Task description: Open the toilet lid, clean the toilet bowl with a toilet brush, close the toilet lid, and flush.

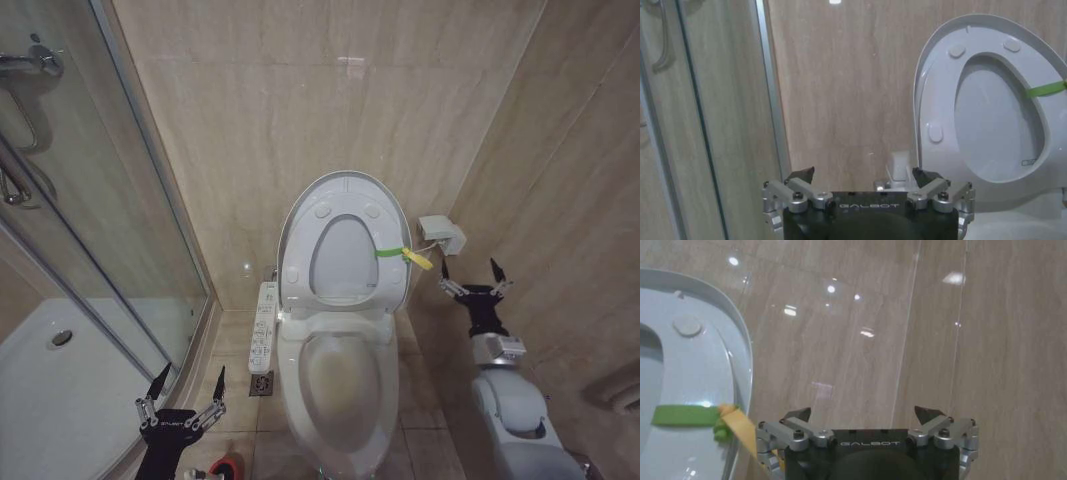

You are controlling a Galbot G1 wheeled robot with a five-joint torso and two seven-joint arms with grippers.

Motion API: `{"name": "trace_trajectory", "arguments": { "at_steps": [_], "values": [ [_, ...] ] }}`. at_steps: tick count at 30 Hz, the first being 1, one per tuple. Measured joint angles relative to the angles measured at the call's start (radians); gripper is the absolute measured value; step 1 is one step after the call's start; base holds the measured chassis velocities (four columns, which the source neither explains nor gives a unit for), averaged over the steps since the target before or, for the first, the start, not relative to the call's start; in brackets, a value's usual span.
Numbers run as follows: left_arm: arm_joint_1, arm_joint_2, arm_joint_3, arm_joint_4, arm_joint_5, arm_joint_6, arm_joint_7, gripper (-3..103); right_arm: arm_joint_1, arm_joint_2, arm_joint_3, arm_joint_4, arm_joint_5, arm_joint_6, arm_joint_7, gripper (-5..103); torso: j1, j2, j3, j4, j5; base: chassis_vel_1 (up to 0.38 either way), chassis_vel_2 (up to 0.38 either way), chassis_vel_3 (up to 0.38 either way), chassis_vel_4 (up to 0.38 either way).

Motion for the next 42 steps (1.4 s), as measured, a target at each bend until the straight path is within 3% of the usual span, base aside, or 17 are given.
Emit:
{"name": "trace_trajectory", "arguments": {
  "at_steps": [27, 42],
  "values": [
    [0.000, 0.000, 0.000, 0.000, 0.000, 0.000, 0.000, 99, 0.341, -0.055, -0.130, -0.321, -0.030, 0.053, 0.029, 100, 0.000, 0.000, 0.000, 0.0001, 0.0000, 0.000, 0.000, 0.000, 0.000],
    [0.000, 0.000, 0.000, 0.000, 0.000, 0.000, 0.000, 99, 0.547, -0.034, -0.222, -0.497, -0.055, 0.091, 0.027, 100, 0.000, 0.000, 0.000, 0.0001, -0.0001, 0.000, 0.000, 0.000, 0.000]
  ]
}}
